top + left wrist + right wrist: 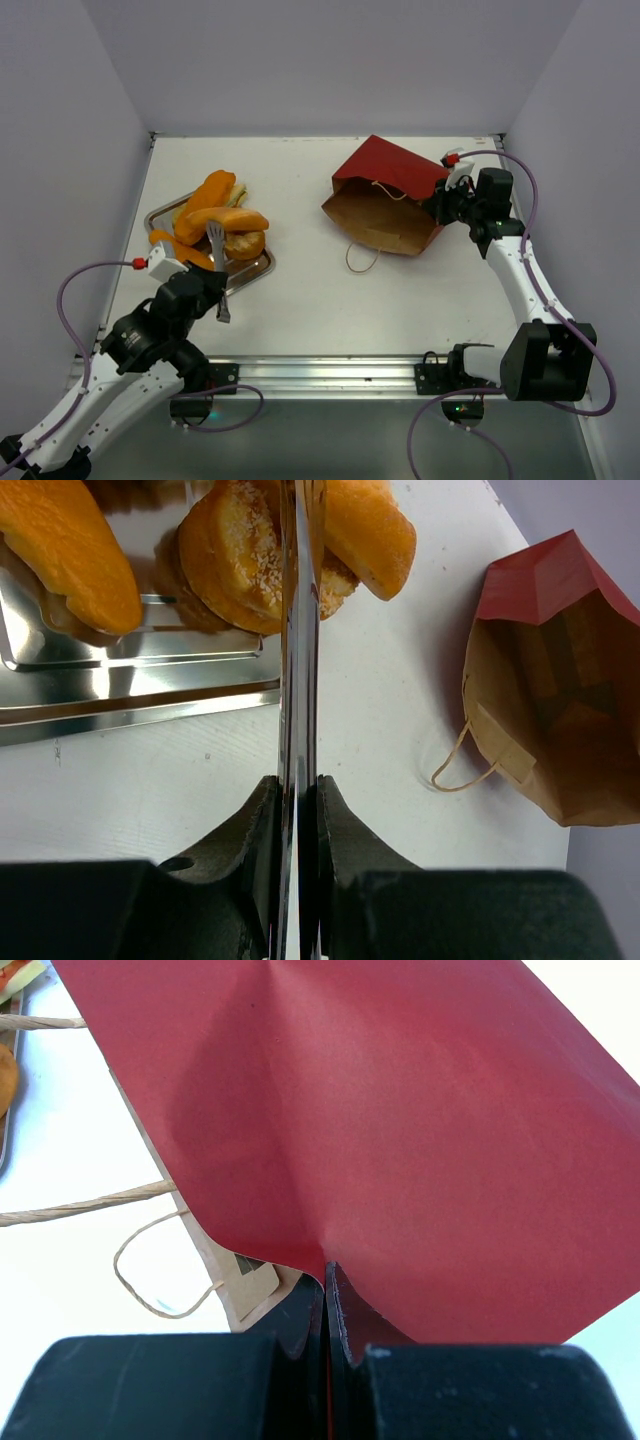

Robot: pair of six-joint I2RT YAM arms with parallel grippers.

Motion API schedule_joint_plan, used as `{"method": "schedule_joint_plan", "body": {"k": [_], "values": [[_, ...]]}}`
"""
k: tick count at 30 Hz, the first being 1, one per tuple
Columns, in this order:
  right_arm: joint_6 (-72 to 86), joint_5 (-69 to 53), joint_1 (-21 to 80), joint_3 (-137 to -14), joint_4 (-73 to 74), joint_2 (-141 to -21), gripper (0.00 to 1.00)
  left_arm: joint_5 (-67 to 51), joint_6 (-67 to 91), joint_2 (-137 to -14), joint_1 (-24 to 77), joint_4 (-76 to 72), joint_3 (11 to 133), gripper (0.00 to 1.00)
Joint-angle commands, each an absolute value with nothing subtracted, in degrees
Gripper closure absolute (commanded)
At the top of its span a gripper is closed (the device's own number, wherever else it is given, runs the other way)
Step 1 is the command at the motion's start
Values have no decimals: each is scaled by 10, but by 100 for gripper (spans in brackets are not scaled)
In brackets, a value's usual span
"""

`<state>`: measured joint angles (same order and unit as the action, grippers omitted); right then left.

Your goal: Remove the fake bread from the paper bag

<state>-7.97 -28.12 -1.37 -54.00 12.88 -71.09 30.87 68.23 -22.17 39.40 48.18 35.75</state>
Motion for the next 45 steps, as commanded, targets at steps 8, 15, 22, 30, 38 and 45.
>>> {"method": "schedule_joint_plan", "body": {"k": [8,15,22,30,38,45], "values": [[-82,-297,-15,-542,121,-702,100,342,704,-218,391,479,347,71],[-81,-297,-15,-542,121,-701,100,343,708,-216,391,480,344,68],[-82,-296,-15,-542,121,-702,100,347,725,-200,391,496,341,65],[-82,-296,-15,-542,121,-701,100,348,737,-185,391,508,336,64],[-82,-295,-15,-542,122,-701,100,342,745,-182,392,503,323,62],[-81,-294,-15,-541,120,-703,100,342,749,-175,392,507,323,59]]}}
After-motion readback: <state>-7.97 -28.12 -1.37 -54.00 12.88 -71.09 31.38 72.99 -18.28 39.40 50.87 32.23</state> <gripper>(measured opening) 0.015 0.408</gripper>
